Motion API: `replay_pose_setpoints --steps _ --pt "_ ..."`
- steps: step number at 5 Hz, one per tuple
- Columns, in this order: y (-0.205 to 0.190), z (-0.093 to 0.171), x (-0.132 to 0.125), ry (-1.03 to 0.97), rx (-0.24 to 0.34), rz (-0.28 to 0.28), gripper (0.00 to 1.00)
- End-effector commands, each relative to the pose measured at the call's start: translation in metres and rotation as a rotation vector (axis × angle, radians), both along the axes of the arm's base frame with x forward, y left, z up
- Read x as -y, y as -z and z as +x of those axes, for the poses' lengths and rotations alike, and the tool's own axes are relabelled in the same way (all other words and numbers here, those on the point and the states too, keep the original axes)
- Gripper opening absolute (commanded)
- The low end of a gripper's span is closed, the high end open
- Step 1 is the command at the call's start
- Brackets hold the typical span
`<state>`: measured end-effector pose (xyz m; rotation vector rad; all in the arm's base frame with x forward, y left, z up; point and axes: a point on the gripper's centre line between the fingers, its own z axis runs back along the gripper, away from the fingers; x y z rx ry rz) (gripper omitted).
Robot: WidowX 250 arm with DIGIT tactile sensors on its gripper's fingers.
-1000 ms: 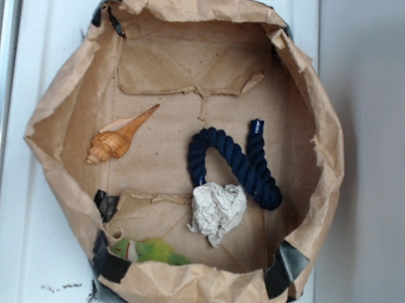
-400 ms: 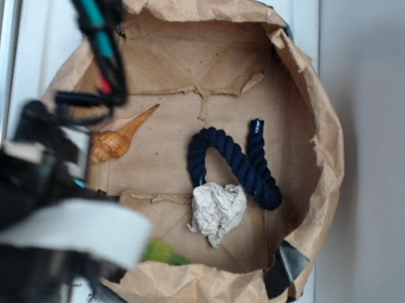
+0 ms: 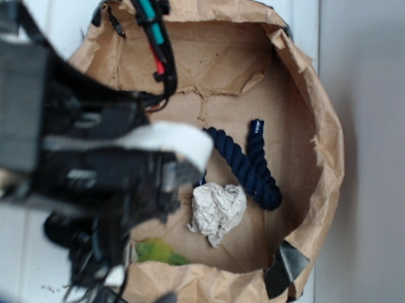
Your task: Grab the green animal.
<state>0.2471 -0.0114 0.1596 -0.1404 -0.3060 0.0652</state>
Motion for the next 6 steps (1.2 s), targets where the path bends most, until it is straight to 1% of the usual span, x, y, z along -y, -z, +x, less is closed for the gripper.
replay_pose_setpoints --steps 1,5,6 --pt "0.029 0.018 0.001 -0.051 -0.009 0.031 1.0" --pt "0.029 0.018 0.001 -0.051 -0.009 0.031 1.0" --pt "0.018 0.032 -0.017 -0.17 -0.007 0.028 1.0"
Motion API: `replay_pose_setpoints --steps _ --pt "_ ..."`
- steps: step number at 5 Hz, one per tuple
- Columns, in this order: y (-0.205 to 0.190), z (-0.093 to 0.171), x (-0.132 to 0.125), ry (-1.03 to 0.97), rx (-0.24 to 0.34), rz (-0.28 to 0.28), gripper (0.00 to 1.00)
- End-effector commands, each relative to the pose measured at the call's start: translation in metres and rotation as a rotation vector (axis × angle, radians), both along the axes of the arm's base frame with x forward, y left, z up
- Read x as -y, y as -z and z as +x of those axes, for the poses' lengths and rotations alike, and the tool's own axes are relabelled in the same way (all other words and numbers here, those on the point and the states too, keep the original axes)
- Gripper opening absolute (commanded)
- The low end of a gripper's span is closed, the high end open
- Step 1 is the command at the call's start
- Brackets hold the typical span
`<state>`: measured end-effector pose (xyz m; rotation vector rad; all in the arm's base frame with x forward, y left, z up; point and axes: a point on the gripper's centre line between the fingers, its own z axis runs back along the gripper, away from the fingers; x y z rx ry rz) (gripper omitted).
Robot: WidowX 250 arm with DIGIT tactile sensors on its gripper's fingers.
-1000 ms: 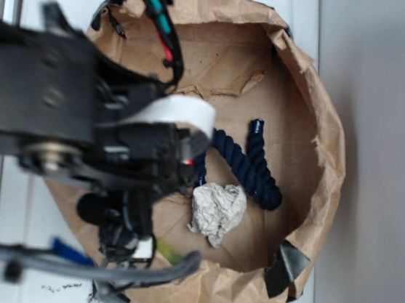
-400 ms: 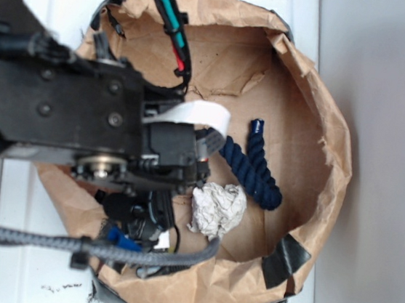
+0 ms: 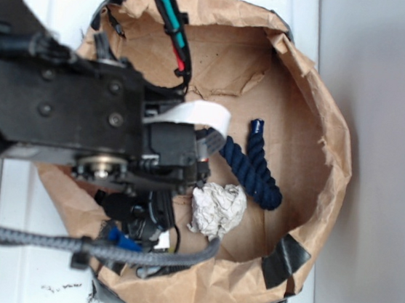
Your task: Grab the green animal.
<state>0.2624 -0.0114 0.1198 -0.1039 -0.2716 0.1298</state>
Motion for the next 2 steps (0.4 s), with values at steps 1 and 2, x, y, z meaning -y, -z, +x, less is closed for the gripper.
replay_pose_setpoints --steps 1,2 --pt "-0.031 0.04 -0.036 -0.151 0.03 -0.079 1.0" --pt "-0.009 0.047 -0.039 -0.161 0.014 -0.027 1.0"
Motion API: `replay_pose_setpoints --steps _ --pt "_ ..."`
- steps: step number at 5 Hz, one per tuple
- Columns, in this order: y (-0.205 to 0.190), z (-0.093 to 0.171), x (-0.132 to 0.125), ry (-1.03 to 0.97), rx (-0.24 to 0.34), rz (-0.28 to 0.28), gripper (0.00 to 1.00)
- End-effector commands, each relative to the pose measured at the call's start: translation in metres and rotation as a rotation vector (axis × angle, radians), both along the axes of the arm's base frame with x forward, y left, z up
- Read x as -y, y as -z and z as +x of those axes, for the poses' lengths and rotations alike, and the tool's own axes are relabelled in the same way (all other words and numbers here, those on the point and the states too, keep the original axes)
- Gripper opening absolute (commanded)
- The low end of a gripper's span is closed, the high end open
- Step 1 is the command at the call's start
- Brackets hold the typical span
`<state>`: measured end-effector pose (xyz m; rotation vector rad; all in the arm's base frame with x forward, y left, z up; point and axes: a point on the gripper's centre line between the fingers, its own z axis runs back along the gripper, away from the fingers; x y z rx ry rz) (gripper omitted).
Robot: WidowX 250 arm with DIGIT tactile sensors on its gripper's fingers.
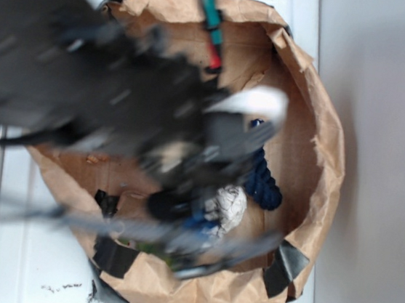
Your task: Grab the green animal.
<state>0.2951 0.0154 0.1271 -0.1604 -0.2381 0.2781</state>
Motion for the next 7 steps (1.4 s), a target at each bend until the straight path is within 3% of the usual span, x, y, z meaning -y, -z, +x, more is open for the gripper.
replay_pose_setpoints --steps 1,2,3,4,5,7 --pt "0.023 0.001 0.003 0.054 0.065 0.107 1.0" --pt "0.037 -0.015 0.019 0.135 0.077 0.116 1.0" --pt "0.031 -0.02 0.036 0.177 0.066 0.044 1.0" --pt "0.024 -0.014 0.049 0.196 0.076 -0.02 1.0" --pt "0.026 0.018 0.06 0.226 0.044 -0.096 1.0" --pt "0.038 0.03 0.075 0.293 0.001 -0.163 1.0"
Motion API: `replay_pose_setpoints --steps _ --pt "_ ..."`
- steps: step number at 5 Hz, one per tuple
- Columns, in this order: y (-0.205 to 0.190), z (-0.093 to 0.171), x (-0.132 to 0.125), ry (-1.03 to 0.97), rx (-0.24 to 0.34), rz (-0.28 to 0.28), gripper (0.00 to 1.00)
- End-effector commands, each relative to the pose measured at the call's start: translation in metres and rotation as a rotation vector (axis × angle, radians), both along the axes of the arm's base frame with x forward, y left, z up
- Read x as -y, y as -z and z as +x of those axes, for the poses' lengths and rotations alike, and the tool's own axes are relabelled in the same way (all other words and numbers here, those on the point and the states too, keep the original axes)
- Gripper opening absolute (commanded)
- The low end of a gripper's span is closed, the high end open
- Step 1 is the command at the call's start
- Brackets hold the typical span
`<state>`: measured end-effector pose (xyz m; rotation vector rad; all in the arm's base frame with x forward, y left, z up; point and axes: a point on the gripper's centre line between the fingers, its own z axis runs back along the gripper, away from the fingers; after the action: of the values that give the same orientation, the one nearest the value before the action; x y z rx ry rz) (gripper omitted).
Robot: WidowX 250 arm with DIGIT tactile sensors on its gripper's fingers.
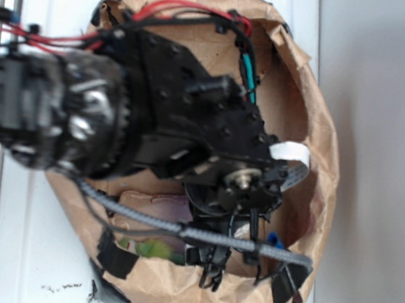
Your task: Grab the green animal.
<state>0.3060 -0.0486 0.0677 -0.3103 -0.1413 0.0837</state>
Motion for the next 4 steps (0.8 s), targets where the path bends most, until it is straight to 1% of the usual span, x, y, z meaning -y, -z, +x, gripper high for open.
replay_pose_setpoints --steps 1,2,3,4 --pt "-0.025 0.03 0.006 0.117 0.053 -0.058 1.0" --pt "-0.035 0.037 -0.005 0.172 0.047 -0.08 1.0" --pt "-0.054 -0.015 -0.021 0.206 0.088 -0.067 1.0" --pt "-0.067 -0.069 -0.037 0.231 0.192 -0.003 1.0"
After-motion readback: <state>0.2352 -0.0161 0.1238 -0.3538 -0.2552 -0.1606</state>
